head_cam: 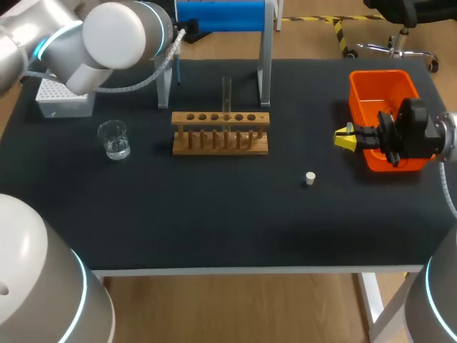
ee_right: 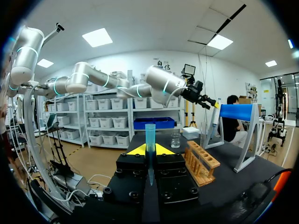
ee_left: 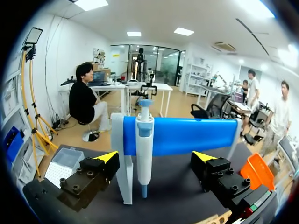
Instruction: Invert the test tube, pick up the pipette, mount the tip to pipette, aspirate from beaker and dispense into the tube, eject the tip, return the pipette, and cap with the stopper.
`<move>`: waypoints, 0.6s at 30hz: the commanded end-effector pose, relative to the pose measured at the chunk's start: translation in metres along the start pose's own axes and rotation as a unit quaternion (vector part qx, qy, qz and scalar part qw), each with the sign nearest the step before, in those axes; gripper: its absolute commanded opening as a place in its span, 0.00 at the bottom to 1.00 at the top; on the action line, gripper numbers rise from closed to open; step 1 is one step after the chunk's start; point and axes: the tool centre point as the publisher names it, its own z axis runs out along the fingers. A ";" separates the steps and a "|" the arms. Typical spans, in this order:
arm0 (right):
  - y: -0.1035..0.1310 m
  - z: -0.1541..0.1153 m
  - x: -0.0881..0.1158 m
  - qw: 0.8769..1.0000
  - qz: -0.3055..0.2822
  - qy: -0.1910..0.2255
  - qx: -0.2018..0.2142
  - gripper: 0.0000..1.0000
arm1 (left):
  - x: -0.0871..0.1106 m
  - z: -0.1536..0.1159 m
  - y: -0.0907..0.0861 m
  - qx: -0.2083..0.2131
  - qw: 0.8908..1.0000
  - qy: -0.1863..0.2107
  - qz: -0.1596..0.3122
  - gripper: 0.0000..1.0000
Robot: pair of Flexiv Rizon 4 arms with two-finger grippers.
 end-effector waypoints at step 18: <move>0.000 -0.001 0.001 1.000 0.000 0.001 0.000 0.00 | 0.000 0.040 -0.006 0.008 1.000 -0.019 -0.002 1.00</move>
